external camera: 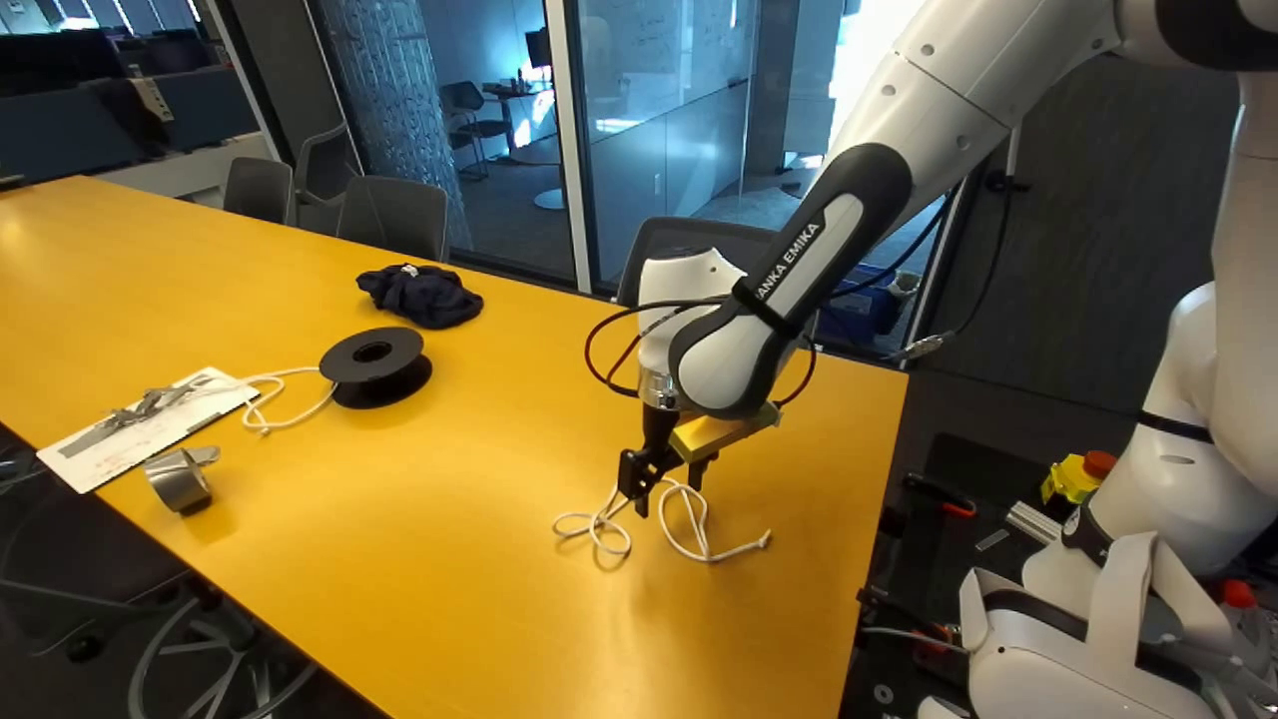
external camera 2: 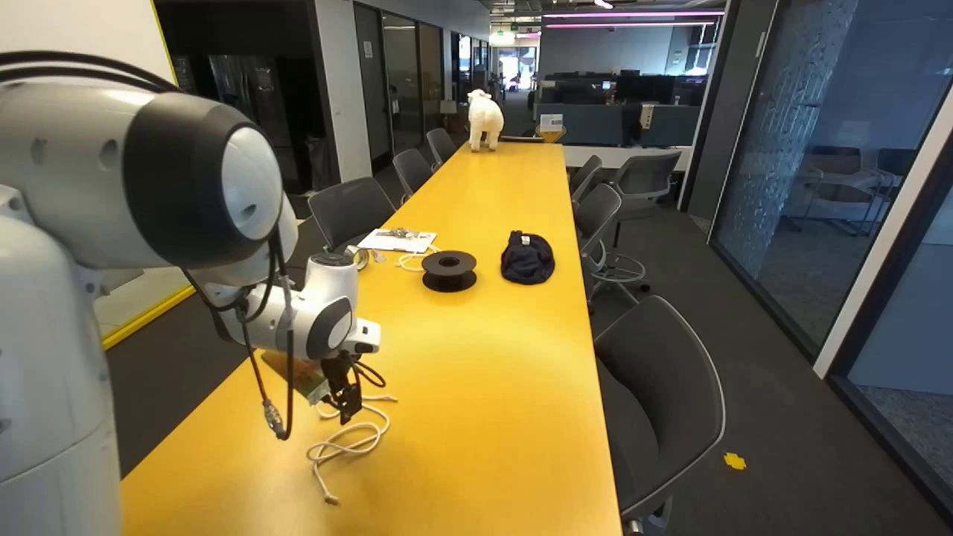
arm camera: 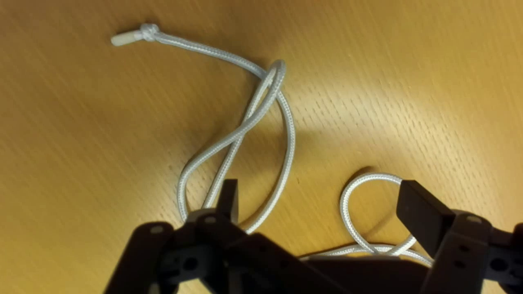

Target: Move the rope slightly up on the table

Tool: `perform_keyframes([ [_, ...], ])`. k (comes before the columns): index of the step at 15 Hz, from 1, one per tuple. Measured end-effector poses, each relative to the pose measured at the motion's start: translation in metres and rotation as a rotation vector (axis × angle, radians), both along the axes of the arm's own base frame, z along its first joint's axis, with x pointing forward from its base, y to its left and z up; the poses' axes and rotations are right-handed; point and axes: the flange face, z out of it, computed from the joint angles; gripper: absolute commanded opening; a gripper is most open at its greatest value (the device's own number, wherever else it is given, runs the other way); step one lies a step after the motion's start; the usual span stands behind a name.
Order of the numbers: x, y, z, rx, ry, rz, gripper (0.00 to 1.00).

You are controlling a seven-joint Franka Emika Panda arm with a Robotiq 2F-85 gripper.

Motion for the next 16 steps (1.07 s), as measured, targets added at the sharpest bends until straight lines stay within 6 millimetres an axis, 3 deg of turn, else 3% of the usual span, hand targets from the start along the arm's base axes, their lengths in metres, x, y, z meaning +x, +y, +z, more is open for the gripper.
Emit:
perform_keyframes([
  [6,0.008,0.0,-0.037,-0.007,0.03,-0.031,1.0],
  [13,0.016,0.002,-0.063,-0.002,0.059,-0.048,1.0],
  [14,0.016,0.003,-0.066,-0.002,0.062,-0.048,0.75],
  [15,0.017,0.003,-0.069,-0.002,0.065,-0.048,0.74],
  [16,0.017,0.004,-0.07,-0.002,0.066,-0.048,0.66],
])
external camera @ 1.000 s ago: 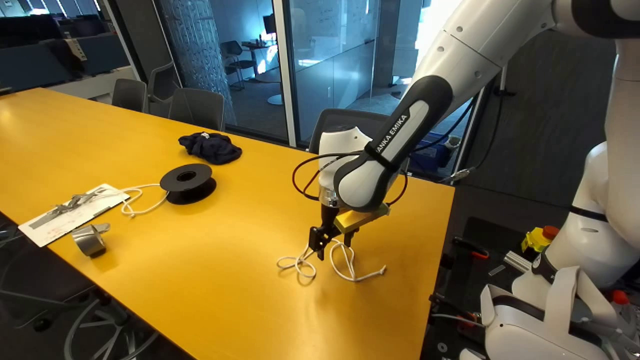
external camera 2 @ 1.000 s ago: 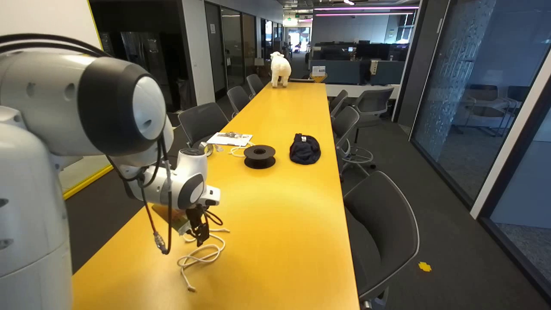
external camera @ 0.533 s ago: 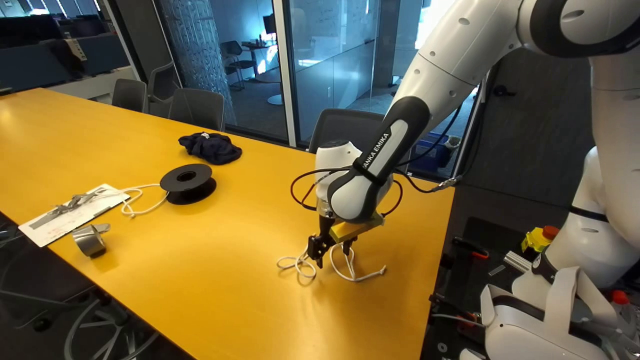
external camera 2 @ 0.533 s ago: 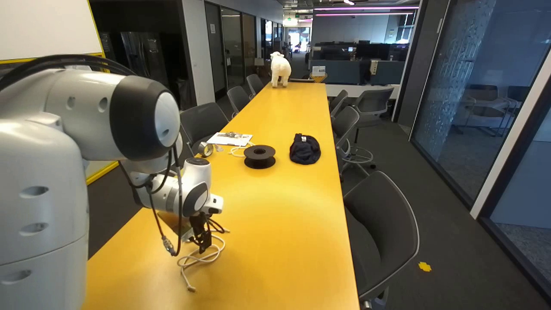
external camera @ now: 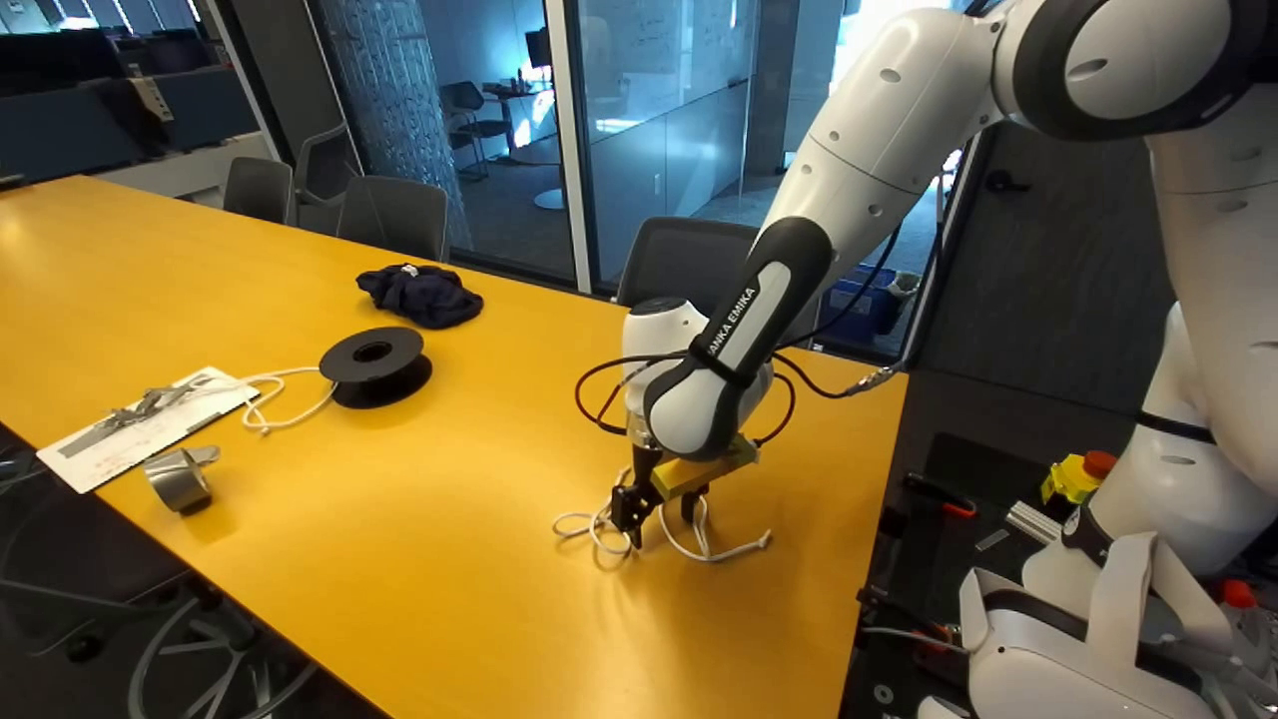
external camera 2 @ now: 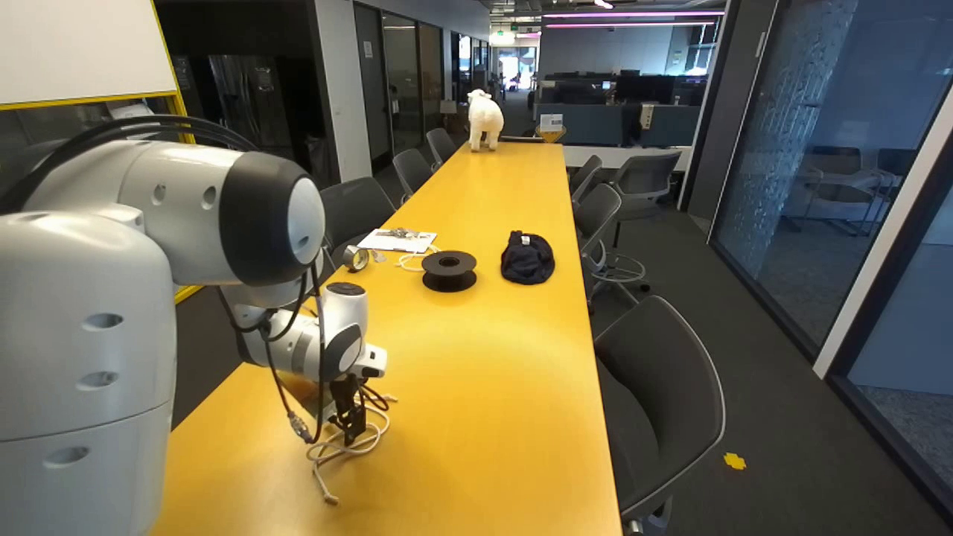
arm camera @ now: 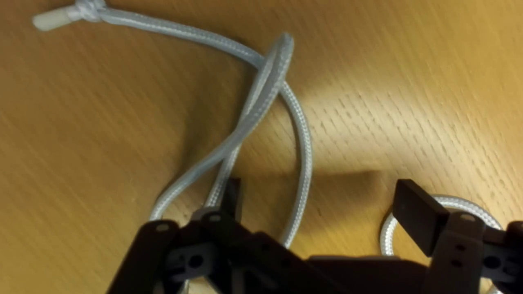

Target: Move the rope slightly up on the table

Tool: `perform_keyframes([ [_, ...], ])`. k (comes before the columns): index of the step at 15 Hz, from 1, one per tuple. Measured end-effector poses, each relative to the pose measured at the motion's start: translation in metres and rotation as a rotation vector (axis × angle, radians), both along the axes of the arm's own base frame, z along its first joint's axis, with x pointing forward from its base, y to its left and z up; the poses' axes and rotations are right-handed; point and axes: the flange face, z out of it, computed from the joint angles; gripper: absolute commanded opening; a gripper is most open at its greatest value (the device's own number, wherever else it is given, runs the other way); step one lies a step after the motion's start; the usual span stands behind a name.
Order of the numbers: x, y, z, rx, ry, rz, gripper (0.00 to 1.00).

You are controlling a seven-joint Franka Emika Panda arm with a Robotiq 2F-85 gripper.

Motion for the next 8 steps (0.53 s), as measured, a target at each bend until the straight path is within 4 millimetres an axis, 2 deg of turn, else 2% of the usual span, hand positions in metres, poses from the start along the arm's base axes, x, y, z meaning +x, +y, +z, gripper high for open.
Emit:
perform_keyframes([
  [8,0.0054,-0.0026,0.0029,-0.019,-0.02,0.003,0.05],
])
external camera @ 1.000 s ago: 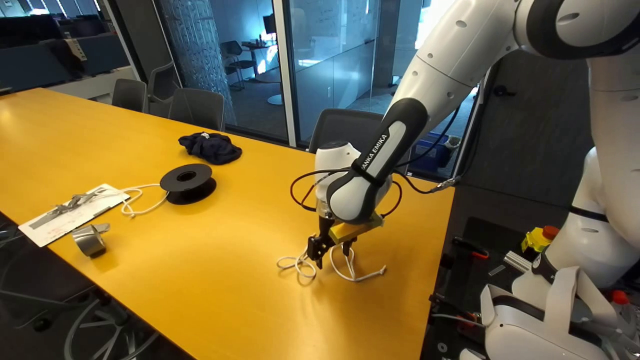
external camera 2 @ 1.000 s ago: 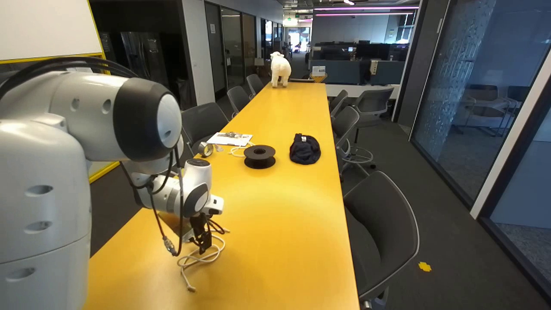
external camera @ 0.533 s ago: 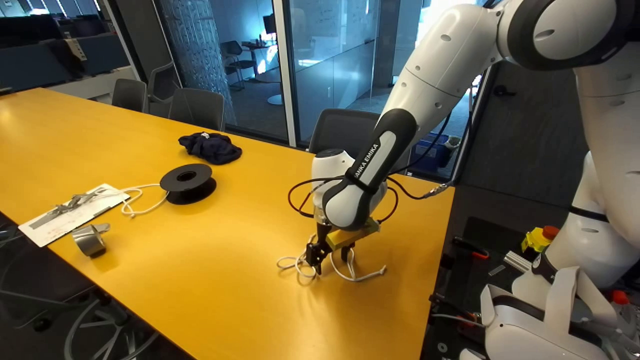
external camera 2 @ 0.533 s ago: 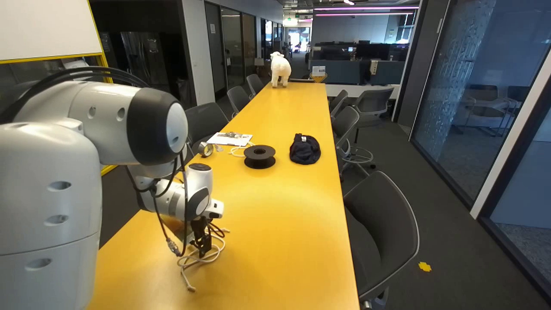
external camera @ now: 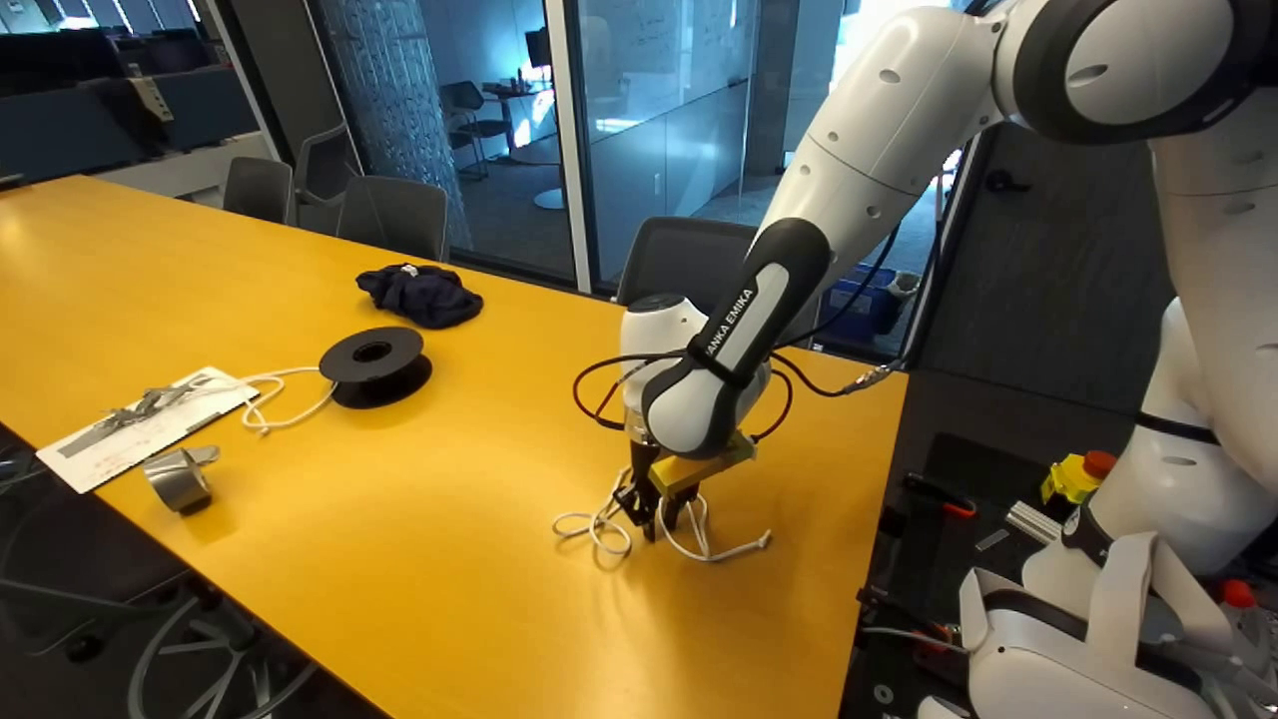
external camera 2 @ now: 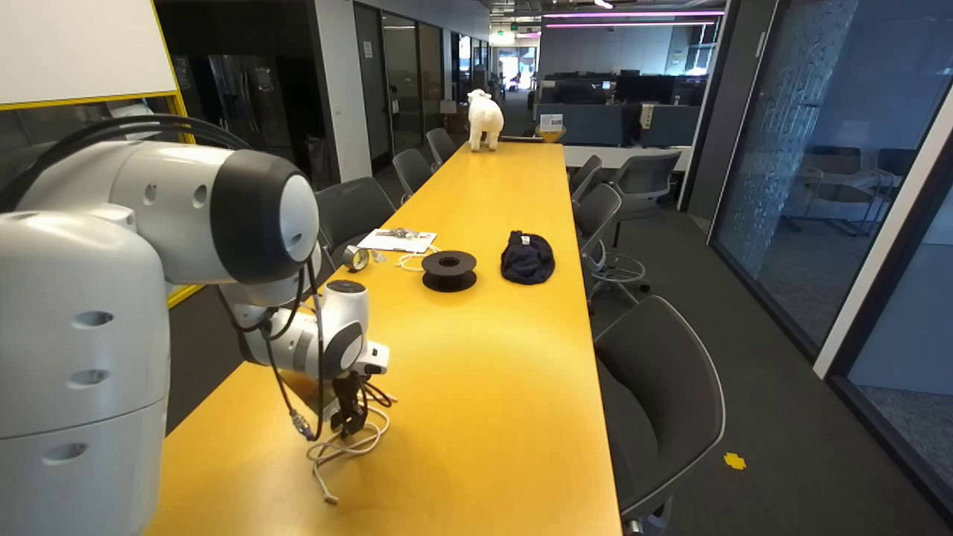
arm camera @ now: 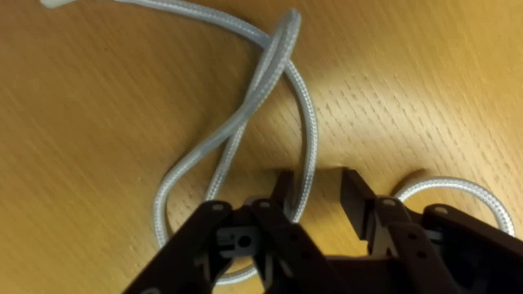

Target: Move the rope slightly up on the table

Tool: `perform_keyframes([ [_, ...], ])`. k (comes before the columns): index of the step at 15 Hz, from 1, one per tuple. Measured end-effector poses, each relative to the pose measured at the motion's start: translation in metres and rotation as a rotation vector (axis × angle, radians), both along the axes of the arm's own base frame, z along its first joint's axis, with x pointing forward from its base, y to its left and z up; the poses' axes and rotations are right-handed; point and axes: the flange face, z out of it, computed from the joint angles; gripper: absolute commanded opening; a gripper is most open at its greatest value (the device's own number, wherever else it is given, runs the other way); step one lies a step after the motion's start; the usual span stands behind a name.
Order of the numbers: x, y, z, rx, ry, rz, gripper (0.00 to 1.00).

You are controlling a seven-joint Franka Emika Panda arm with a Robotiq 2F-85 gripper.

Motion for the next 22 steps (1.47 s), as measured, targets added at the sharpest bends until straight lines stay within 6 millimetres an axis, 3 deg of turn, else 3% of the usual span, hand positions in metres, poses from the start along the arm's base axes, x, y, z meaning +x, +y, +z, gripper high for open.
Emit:
perform_keyframes([
  [2,0.001,0.003,0.002,-0.007,-0.008,0.012,0.0],
  [7,0.01,-0.005,0.01,-0.048,-0.038,0.031,0.01],
  [10,0.022,-0.021,0.037,-0.1,-0.088,0.042,0.01],
  [13,0.034,-0.045,0.092,-0.157,-0.157,0.043,0.01],
  [16,0.032,-0.068,0.157,-0.19,-0.223,0.032,0.01],
  [22,-0.009,-0.127,0.273,-0.278,-0.353,-0.01,0.01],
])
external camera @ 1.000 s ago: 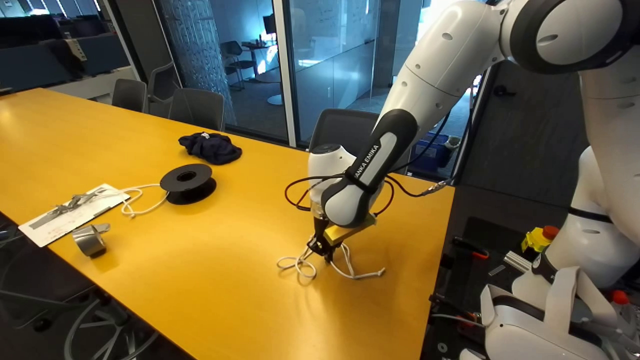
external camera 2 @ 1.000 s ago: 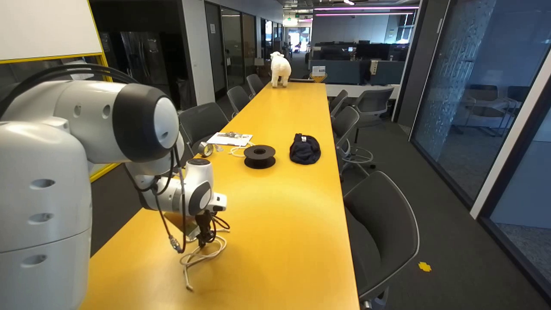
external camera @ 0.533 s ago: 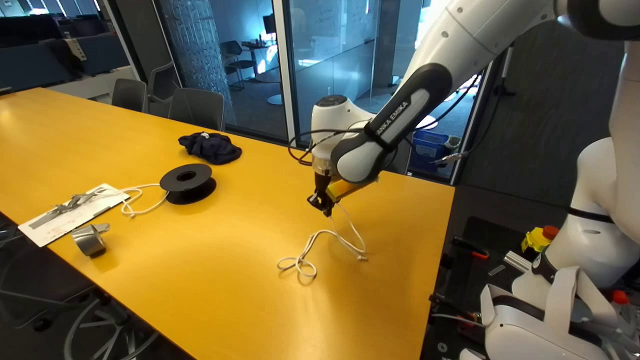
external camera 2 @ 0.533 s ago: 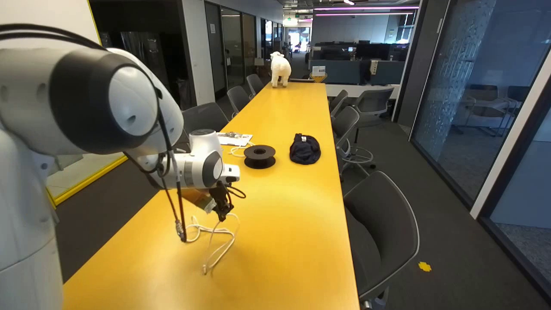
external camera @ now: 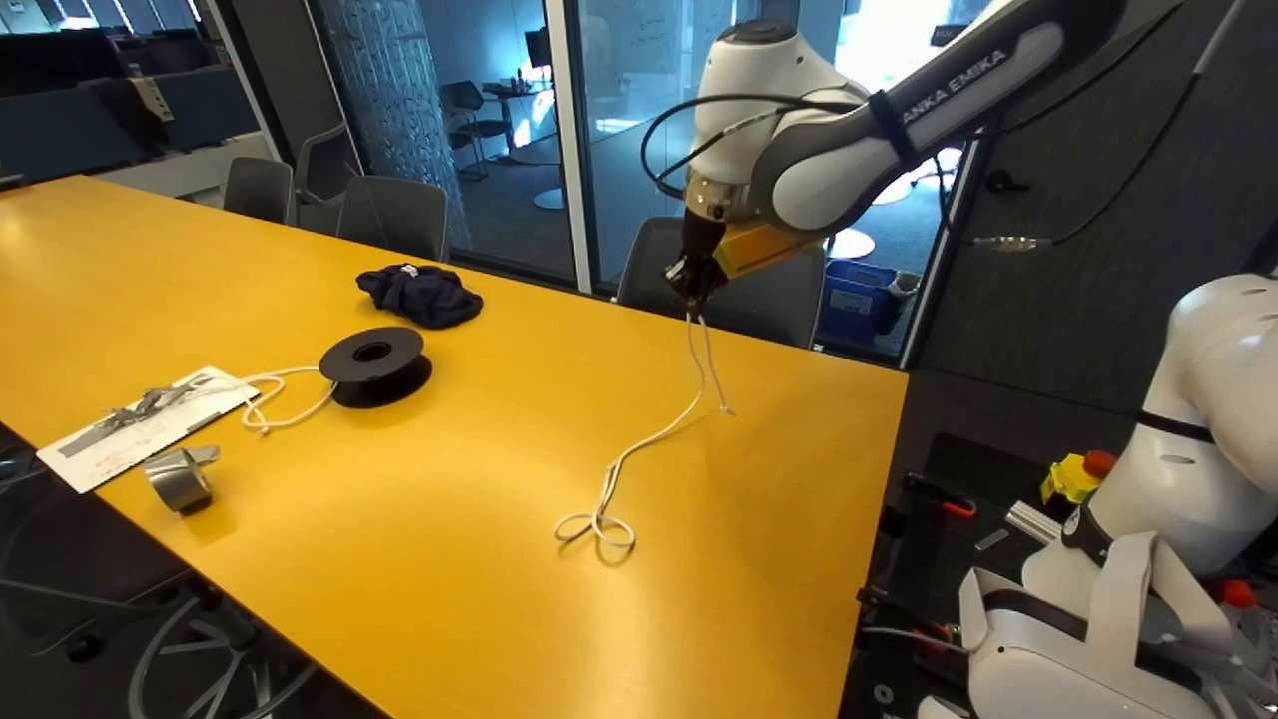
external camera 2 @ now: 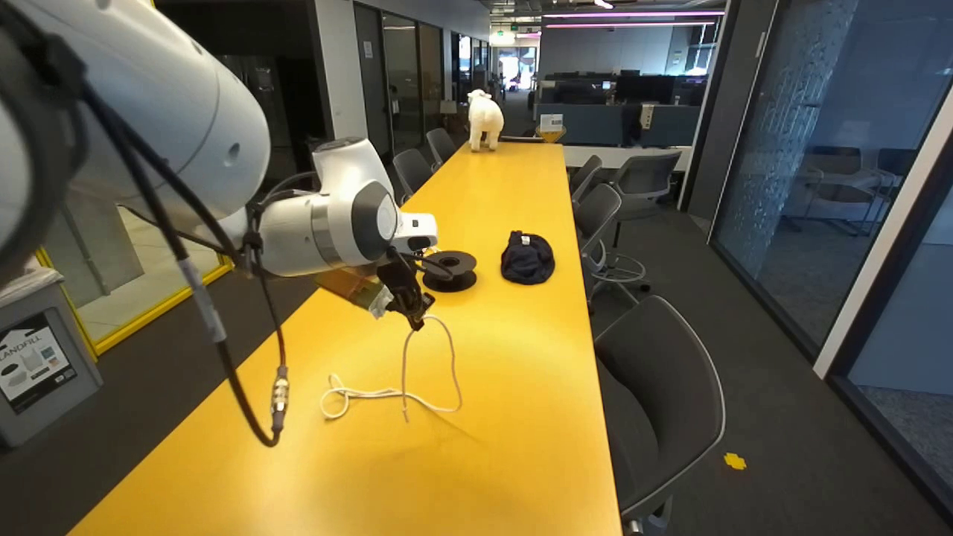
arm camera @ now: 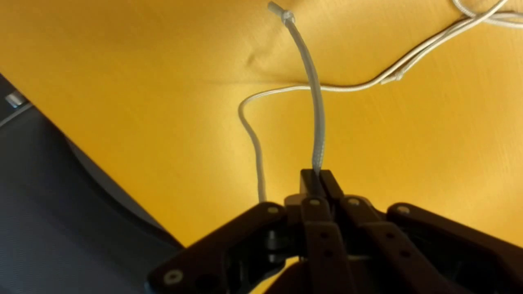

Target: Move the rope slightly up on the table

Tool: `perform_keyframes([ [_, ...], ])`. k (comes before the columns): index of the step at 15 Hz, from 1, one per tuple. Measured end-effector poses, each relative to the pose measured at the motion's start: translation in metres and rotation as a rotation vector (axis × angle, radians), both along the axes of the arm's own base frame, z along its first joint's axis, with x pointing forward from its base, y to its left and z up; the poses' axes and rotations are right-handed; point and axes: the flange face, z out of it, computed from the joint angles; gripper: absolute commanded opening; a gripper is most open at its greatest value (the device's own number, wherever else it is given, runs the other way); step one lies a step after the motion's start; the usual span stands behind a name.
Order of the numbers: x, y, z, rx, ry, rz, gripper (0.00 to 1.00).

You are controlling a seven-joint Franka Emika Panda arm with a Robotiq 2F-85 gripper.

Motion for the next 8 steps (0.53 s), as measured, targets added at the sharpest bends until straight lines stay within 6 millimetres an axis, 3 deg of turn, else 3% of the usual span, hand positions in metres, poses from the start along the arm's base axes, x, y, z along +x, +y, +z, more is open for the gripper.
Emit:
perform_keyframes([
  [2,-0.013,-0.026,0.027,0.017,-0.055,-0.078,0.01],
  [4,-0.02,-0.05,0.04,0.034,-0.086,-0.152,0.01],
  [8,-0.02,-0.078,0.044,0.051,-0.108,-0.251,0.01],
])
